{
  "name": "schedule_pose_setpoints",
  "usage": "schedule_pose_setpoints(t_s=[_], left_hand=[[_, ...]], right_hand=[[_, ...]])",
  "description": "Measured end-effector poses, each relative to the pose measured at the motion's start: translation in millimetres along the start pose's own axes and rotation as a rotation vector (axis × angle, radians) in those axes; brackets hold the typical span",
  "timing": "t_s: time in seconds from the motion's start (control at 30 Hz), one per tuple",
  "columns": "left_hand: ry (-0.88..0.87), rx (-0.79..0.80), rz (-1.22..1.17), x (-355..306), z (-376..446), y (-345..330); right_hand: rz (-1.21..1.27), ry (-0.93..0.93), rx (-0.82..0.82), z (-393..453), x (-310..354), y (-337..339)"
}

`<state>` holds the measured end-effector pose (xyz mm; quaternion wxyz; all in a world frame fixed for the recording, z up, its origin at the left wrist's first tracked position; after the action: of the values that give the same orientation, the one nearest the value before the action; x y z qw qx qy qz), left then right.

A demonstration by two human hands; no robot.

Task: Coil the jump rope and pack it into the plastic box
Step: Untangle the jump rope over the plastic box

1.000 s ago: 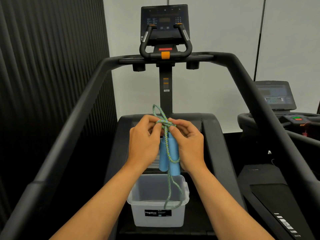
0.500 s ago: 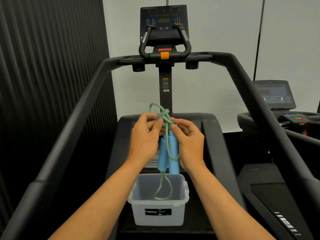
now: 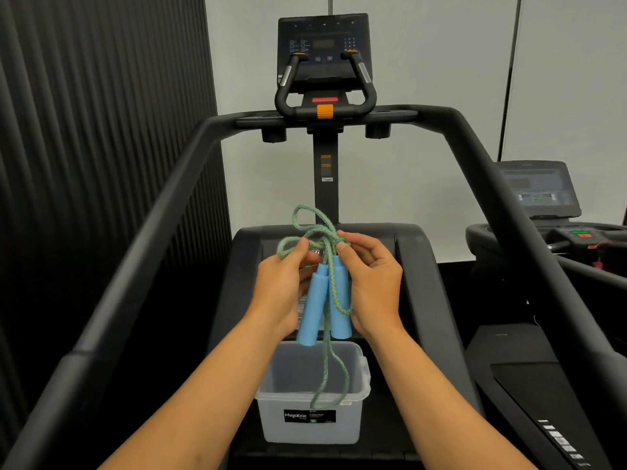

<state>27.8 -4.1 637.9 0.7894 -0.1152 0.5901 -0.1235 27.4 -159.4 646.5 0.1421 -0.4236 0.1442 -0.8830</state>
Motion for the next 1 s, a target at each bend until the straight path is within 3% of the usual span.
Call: schedule_pose_setpoints(t_s=[0.27,0.47,0.77,1.0], left_hand=[[-0.085,0.175,0.103,-5,-17,-27],[-0.235,0.246,0.505,-18,-25,-46],[-0.165,0.262,0.443,-19,-24,-49],[-0.212,0.19,0.46,-27,-1,-22]], right_hand=[[-0.027,0.048,0.019,0,6,-4],[-0.06,0.073,0.04,3,14,-7],[-0.083,0.028,0.1,0,10,-15],[-0.04,-0.003,0.223,-1,9,-24]])
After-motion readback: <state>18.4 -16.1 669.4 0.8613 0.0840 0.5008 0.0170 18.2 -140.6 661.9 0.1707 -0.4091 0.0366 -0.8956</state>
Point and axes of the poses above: each hand's wrist, its own z-axis towards the middle knuckle, its own y-axis out of the back of the hand, x = y × z, the point moved 9 cm from there along z, towards the middle knuckle, and after that the axes turned 7 degrees about x, right-handed, at the moved point
